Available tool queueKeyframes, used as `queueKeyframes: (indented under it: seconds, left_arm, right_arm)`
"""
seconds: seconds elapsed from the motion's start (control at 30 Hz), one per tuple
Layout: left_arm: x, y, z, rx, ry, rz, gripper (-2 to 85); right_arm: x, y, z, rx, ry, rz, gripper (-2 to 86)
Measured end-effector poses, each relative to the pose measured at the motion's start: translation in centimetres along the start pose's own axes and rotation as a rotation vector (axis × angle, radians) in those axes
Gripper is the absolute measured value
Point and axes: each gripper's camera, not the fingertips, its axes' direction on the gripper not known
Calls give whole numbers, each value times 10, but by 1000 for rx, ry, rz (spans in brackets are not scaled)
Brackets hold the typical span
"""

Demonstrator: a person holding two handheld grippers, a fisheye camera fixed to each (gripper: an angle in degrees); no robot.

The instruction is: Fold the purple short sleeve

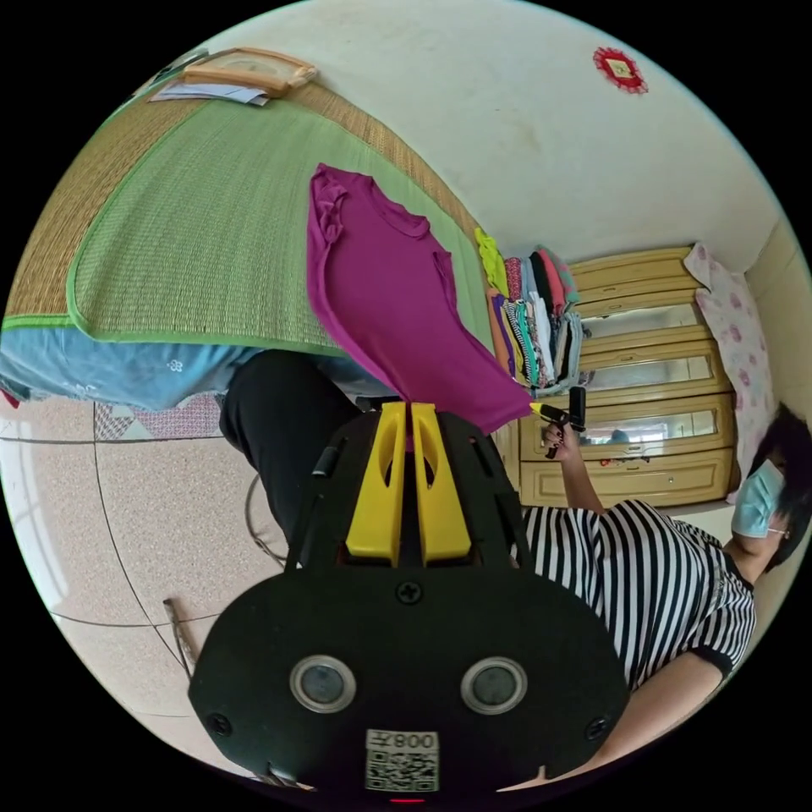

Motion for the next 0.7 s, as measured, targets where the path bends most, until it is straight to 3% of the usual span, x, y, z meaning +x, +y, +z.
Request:
queueKeyframes:
  seconds: [0.37, 0.7]
  left_arm:
    - [-4, 70, -32, 49, 111, -66, 8]
    - [13, 58, -49, 60, 129, -33, 8]
  right_arm:
    - [-18, 62, -3, 80, -81, 24, 8]
    - [-24, 72, -12, 161, -125, 24, 7]
